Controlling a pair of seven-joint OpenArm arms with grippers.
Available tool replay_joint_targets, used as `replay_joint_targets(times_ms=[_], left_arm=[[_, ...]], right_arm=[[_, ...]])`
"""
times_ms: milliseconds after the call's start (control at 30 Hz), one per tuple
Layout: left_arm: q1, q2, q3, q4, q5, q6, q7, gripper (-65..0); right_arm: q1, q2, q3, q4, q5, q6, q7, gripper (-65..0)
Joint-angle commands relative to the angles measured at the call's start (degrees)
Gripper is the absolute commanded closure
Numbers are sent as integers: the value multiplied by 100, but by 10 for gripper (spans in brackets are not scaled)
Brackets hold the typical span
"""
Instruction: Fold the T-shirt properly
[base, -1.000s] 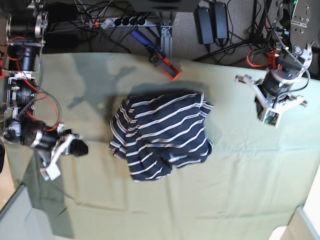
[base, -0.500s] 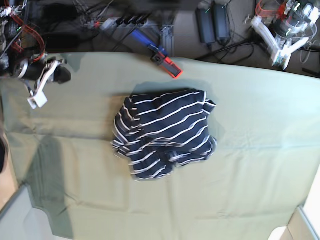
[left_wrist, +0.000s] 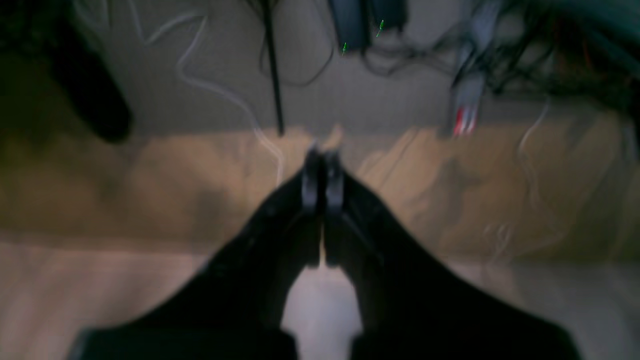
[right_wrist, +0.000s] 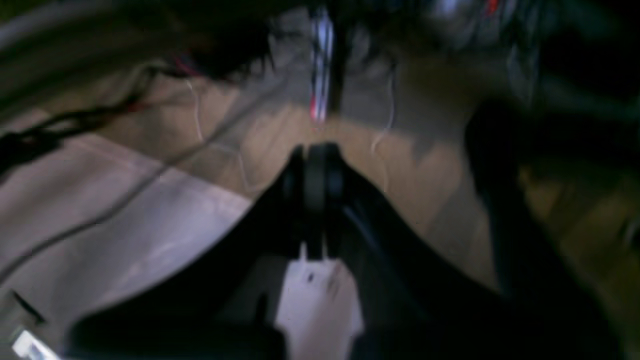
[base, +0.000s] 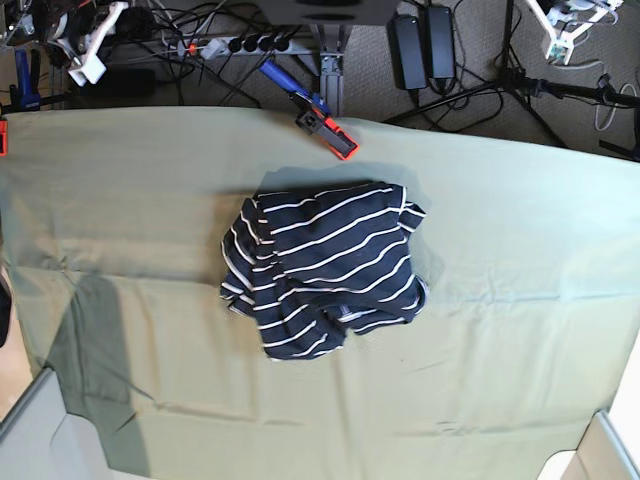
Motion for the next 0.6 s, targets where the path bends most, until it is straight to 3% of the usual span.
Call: replay_joint_targets(times_ms=[0, 167, 333, 433, 567], left_arm=[[-170, -48, 42, -363, -4, -26, 48, 0], [-1593, -63, 640, -2981, -7, -234, 103, 0], [-3062, -31, 1864, -5368, -9, -232, -264, 0], [-3807, 125, 2686, -6295, -9, -192, -461, 0], [-4487, 494, 3344, -6780, -7, 201, -457, 0]], right_arm=[[-50, 61, 48, -249, -48, 431, -13, 0], [140, -81, 48, -1987, -151, 361, 52, 0], [793, -334, 48, -3637, -494, 101, 52, 0], [1276, -516, 48, -4343, -780, 68, 61, 0], [1958, -693, 48, -4771, -798, 66, 85, 0]])
